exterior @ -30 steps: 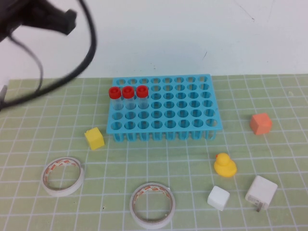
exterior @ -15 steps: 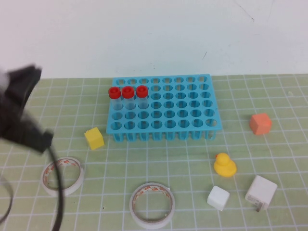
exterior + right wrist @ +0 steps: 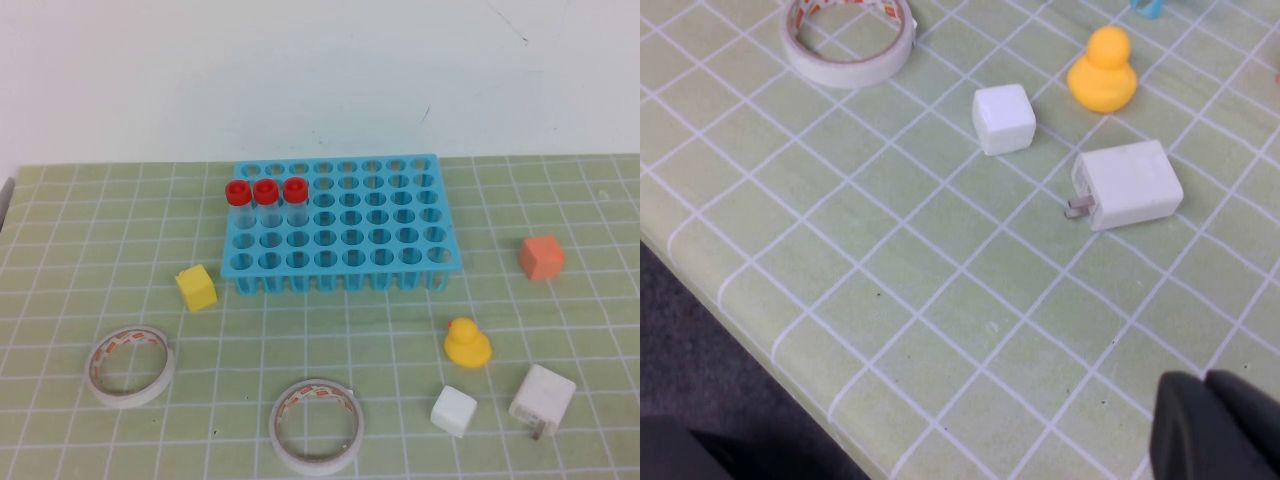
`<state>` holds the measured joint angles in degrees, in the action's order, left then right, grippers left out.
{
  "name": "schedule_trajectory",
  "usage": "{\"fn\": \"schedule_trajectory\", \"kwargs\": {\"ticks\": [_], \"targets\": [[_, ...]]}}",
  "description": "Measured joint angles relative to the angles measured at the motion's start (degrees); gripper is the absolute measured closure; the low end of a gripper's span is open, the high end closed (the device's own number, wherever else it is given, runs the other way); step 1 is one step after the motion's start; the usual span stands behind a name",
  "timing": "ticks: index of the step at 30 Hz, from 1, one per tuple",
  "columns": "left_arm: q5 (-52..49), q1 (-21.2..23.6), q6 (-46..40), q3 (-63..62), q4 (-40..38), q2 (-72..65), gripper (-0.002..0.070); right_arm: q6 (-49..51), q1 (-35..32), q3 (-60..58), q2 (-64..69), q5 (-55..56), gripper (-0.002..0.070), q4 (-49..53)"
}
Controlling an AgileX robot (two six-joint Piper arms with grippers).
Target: Place the test tubes
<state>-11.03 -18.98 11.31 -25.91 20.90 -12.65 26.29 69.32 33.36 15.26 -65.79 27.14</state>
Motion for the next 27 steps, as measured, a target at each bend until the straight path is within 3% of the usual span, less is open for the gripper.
{"fn": "schedule_trajectory", "kwargs": {"ticks": [12,21,27], "targets": [[-11.9,0.0,0.6,0.1,-1.3,11.7,0.0676,0.0,0.0,0.0,0.0,0.0,0.0678,0.0],[-12.9,0.3,0.6,0.1,-1.7,12.9,0.0676,0.0,0.0,0.0,0.0,0.0,0.0678,0.0],[-11.2,4.0,0.6,0.1,-1.7,13.5,0.0676,0.0,0.0,0.0,0.0,0.0,0.0678,0.0]]}}
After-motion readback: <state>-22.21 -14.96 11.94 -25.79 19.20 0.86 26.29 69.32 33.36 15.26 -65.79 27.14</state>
